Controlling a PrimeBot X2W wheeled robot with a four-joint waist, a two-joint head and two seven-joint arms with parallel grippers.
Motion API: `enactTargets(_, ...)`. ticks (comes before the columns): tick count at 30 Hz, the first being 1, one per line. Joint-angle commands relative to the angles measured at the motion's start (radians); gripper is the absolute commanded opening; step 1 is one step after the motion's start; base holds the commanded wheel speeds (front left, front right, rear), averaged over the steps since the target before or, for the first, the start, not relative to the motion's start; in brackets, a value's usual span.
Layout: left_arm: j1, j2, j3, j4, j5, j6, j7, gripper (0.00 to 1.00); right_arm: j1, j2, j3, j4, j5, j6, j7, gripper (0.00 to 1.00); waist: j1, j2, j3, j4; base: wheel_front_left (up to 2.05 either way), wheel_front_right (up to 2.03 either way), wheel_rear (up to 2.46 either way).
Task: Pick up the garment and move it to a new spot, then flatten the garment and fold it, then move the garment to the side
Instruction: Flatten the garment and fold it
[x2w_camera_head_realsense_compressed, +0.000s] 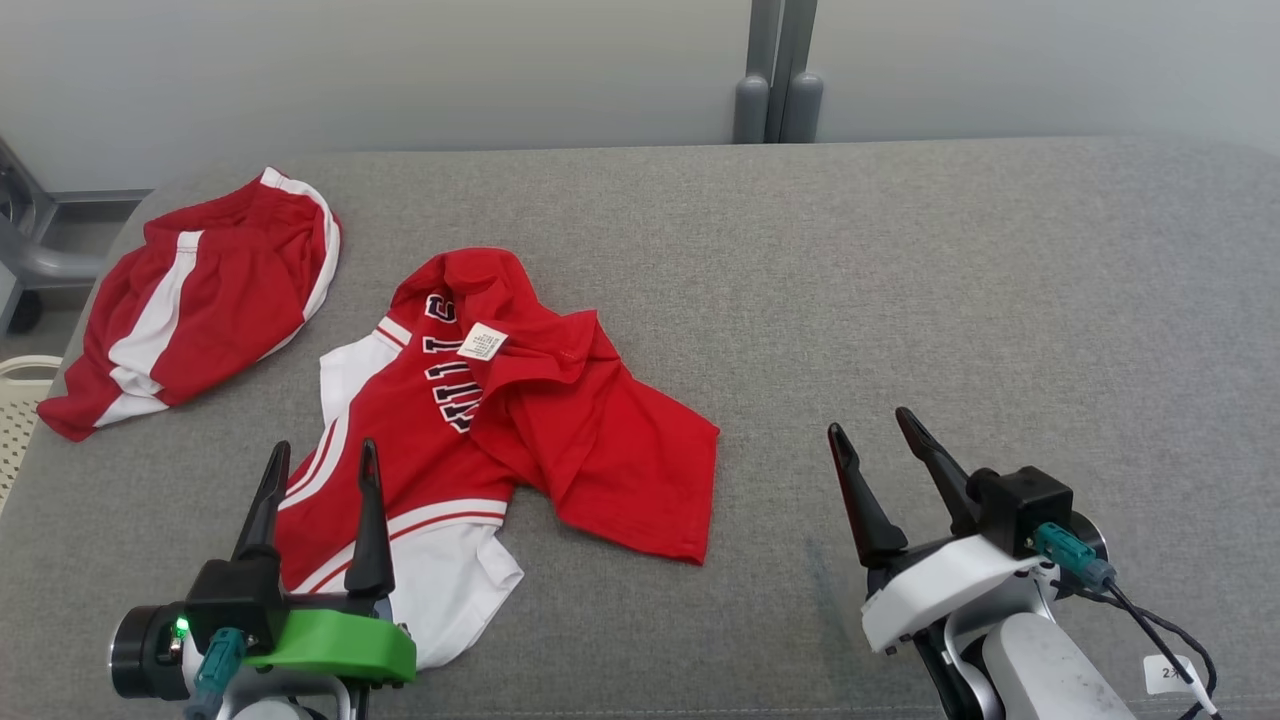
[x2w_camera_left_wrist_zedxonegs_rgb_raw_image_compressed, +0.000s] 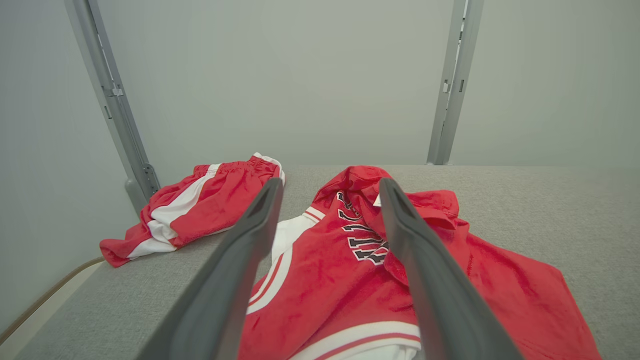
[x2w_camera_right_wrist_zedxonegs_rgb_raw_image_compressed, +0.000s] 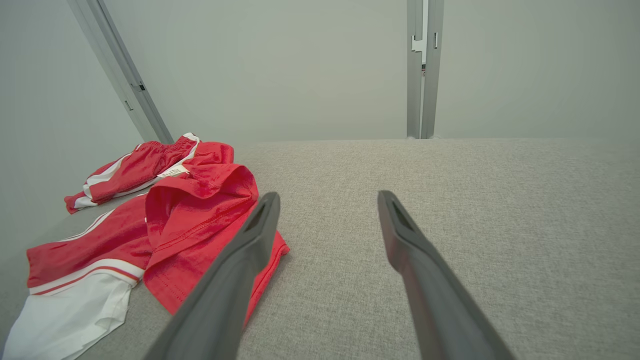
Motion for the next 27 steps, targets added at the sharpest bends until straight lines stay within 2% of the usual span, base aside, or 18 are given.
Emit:
enactTargets(1, 0.016, 0.002, -0.001, -0.007, 0.006, -0.006, 0.0, 1.0, -0.011, -0.003, 0.0, 0.006, 0.003, 0.0, -0.001, 1.0, 0.0, 0.0, 0.001, 0.005, 0.0, 0.0, 0.0)
enactTargets(8, 0.011, -0.002, -0.012, -0.012, -0.001, 0.003, 0.0, 1.0, -0.041, -0.003, 0.026, 0.037, 0.005, 0.0, 0.007, 1.0, 0.0, 0.0, 0.009, 0.031, 0.0, 0.0, 0.0)
enactTargets(17, -0.024, -0.004, -0.051, -0.013, -0.028, 0.013, 0.0, 1.0, -0.176, -0.003, 0.124, 0.131, 0.04, 0.0, 0.023, 1.0, 0.0, 0.0, 0.035, 0.09, 0.0, 0.0, 0.0)
enactTargets(27, -0.068, -0.004, -0.138, 0.001, -0.069, 0.031, 0.0, 1.0, -0.4, -0.004, 0.216, 0.377, 0.133, 0.0, 0.007, 1.0, 0.0, 0.0, 0.094, 0.212, 0.0, 0.0, 0.0)
